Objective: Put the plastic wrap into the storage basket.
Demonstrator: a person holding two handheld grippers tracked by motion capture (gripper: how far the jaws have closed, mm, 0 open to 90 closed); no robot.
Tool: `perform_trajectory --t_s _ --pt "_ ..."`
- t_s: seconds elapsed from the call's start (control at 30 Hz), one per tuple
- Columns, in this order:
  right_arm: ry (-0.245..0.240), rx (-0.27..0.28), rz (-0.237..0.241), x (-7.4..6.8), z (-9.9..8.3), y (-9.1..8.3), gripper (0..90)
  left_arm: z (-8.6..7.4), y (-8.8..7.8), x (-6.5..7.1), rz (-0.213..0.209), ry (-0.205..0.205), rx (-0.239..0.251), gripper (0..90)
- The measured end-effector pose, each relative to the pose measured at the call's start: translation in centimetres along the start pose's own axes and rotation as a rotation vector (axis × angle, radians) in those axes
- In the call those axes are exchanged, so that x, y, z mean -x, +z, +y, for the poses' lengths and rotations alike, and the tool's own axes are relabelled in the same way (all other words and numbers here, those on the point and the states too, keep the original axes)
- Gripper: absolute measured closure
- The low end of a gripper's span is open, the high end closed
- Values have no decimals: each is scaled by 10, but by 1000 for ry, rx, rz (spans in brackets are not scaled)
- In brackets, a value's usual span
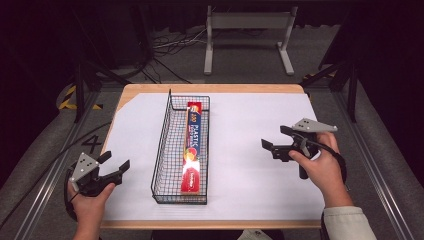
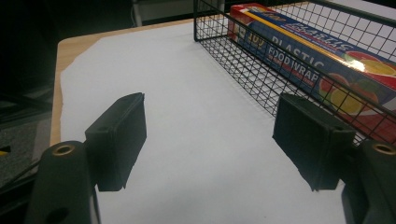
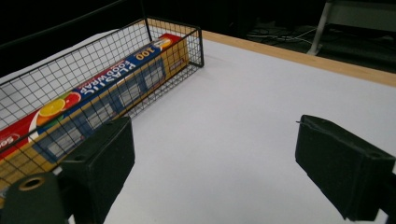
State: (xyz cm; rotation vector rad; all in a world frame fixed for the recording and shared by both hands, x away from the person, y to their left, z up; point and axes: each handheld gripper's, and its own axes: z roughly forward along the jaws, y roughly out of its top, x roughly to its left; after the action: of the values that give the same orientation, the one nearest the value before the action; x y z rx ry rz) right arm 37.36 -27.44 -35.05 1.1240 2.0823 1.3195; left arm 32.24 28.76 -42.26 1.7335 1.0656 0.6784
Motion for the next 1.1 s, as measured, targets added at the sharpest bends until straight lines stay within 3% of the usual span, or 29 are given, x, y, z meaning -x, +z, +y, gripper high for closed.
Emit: perform_trajectory --t_s 0.1,0.27,0.53,0.7,0.9,1.1 --pt "14 -8 18 5 -21 0 124 -1 2 1 -9 8 -9 258" --pt "-8 -23 28 8 -36 2 122 -3 3 2 -18 11 -15 255" --pt "22 -39 49 14 -67 7 118 -8 4 2 -33 19 -40 250" --pt "4 -63 29 16 -76 9 118 -10 5 -1 -48 2 -48 248" --pt "21 -72 24 17 -81 10 118 -12 11 0 -67 1 -92 241" --pt "31 -61 25 18 -81 8 113 -13 11 -1 -65 -1 -91 240"
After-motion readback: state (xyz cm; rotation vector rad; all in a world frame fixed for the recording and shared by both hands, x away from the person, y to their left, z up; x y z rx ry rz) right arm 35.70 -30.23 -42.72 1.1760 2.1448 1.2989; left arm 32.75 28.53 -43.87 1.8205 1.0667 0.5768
